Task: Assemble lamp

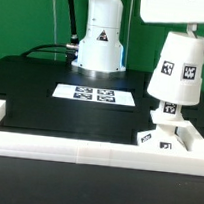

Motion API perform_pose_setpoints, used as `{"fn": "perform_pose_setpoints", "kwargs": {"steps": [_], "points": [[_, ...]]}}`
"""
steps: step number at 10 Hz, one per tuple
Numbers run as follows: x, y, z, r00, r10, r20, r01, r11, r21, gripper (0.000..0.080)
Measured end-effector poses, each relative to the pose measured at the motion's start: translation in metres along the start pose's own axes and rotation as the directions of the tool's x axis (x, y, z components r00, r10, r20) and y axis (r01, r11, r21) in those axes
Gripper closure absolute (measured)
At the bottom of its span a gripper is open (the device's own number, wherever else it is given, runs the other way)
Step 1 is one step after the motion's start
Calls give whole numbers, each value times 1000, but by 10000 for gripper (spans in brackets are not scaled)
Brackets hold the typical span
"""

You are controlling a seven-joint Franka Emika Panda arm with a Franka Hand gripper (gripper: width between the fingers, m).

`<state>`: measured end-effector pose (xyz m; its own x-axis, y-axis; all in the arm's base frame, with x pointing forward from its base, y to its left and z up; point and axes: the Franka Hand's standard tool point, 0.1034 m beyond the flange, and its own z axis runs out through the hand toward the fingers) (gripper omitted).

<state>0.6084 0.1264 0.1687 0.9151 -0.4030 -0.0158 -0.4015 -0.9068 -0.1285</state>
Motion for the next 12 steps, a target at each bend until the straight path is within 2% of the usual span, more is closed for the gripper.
{"fn": "perform_pose_setpoints", "kwargs": {"steps": [3, 7, 8, 9, 10, 11, 12], "points": [[-2, 3, 14, 1000, -1, 4, 1, 1000, -10, 755], [0, 6, 15, 1000, -1, 4, 1, 1000, -11, 743], [1, 7, 14, 1000, 0, 4, 0, 1000, -11, 529], [1, 8, 13, 1000, 2, 3, -2, 1000, -10, 529], [2, 8, 12, 1000, 3, 1, -3, 1000, -9, 316], [2, 9, 11, 1000, 5, 2, -5, 1000, -10, 316], [0, 10, 8, 1000, 18, 14, -18, 1000, -14, 147]]}}
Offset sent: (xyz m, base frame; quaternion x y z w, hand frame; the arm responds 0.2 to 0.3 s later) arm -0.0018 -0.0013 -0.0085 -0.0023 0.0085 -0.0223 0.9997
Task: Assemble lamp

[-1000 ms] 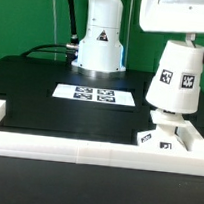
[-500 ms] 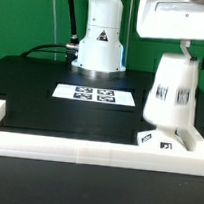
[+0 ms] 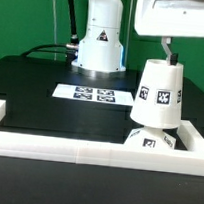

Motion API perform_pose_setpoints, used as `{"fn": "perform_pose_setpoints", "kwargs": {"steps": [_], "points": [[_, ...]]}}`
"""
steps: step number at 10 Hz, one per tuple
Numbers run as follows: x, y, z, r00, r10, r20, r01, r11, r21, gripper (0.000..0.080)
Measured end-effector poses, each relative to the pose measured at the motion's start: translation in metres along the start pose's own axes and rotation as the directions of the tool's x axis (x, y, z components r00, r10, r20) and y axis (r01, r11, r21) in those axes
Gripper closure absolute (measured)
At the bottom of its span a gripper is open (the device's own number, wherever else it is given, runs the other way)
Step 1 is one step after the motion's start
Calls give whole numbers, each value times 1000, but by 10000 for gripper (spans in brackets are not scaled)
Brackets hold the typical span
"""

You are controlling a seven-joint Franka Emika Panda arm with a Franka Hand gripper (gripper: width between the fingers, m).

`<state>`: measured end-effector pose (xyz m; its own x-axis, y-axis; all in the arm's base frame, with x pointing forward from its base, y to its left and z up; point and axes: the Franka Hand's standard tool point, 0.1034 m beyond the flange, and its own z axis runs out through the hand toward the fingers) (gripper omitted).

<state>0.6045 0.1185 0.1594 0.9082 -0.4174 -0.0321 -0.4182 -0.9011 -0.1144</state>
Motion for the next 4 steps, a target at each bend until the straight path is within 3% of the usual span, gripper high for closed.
{"fn": "perform_pose_setpoints", "kwargs": {"steps": [2, 4], "points": [[-8, 1, -7, 999, 38, 35, -38, 999, -17, 107], [-15, 1, -9, 998, 45, 50, -43, 998, -53, 101]]}}
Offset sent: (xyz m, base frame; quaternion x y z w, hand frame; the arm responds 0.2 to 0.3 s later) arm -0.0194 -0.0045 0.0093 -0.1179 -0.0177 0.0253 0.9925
